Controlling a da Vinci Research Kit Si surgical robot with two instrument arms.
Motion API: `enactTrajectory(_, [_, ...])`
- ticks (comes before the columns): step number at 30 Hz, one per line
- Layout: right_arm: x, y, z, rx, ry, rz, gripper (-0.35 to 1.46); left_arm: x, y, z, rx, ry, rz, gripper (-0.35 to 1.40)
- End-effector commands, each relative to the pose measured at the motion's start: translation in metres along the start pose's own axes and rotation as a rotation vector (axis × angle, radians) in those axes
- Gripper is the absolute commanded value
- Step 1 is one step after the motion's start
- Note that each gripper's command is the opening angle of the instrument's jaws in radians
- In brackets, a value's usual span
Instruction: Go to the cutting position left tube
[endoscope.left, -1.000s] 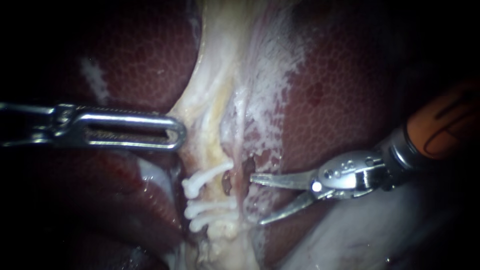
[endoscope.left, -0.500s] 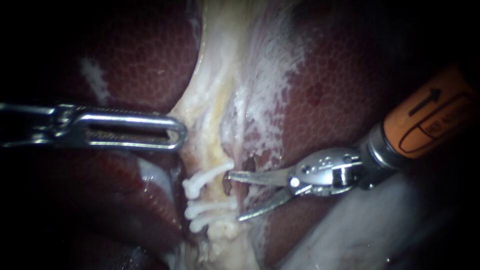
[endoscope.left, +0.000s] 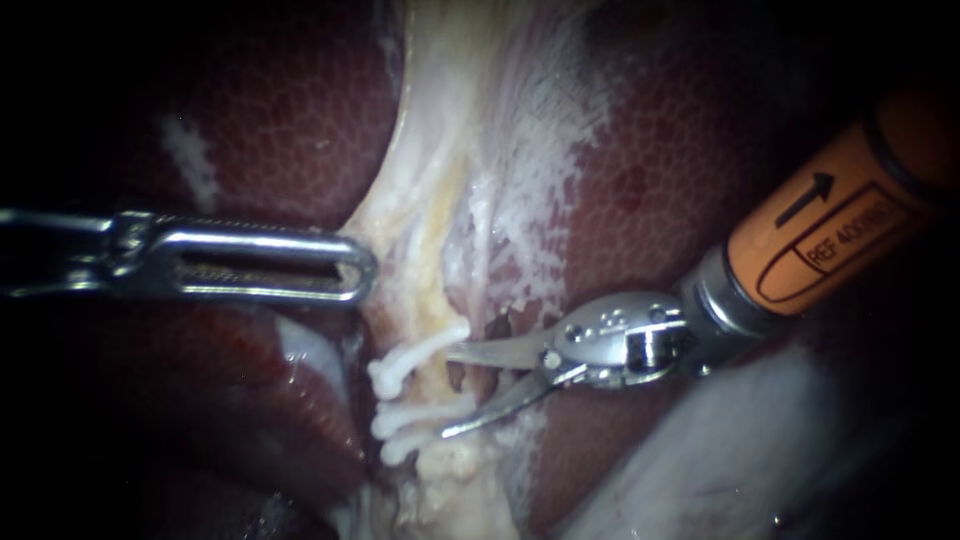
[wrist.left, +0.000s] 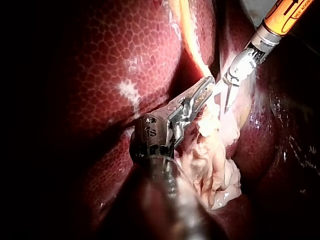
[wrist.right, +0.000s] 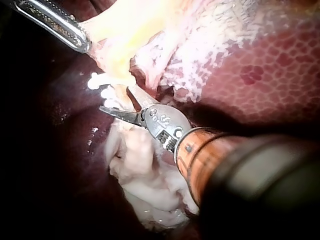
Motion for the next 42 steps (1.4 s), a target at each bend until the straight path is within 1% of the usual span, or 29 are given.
enactTrajectory(1, [0.0001,0.0000,0.0001,0.008,-0.002,0.006,0.72,0.0000,0.0000,0.0000,0.000,0.000,0.000,-0.35])
enactTrajectory(4, [0.0003,-0.0003,0.0002,0.030,0.001,0.013,0.72,0.0000,0.0000,0.0000,0.000,0.000,0.000,-0.35])
enactTrajectory(7, [0.0005,-0.0008,0.0001,0.060,0.019,0.020,0.72,0.0001,0.0001,0.0000,0.000,0.000,0.001,-0.35])
enactTrajectory(12, [0.0010,-0.0015,0.0004,0.082,0.024,0.026,0.72,0.0002,0.0002,0.0001,0.000,0.000,0.001,-0.35])
enactTrajectory(22, [0.0015,-0.0013,0.0017,0.107,0.027,0.041,0.70,0.0003,0.0004,0.0003,-0.001,0.000,0.002,-0.35])
enactTrajectory(25, [0.0015,-0.0012,0.0023,0.115,0.026,0.047,0.60,0.0004,0.0004,0.0004,-0.002,0.000,0.003,-0.35])
enactTrajectory(31, [0.0009,-0.0004,0.0035,0.111,0.027,0.055,0.55,0.0005,0.0004,0.0004,-0.002,-0.001,0.003,-0.35])
enactTrajectory(37, [0.0005,0.0005,0.0037,0.109,0.032,0.079,0.33,0.0005,0.0004,0.0004,-0.002,-0.001,0.003,-0.35])
enactTrajectory(41, [0.0005,0.0005,0.0037,0.109,0.032,0.085,0.28,0.0005,0.0004,0.0004,-0.002,-0.001,0.003,-0.35])
enactTrajectory(42, [0.0005,0.0006,0.0037,0.109,0.032,0.085,0.21,0.0005,0.0004,0.0004,-0.002,-0.001,0.003,-0.35])
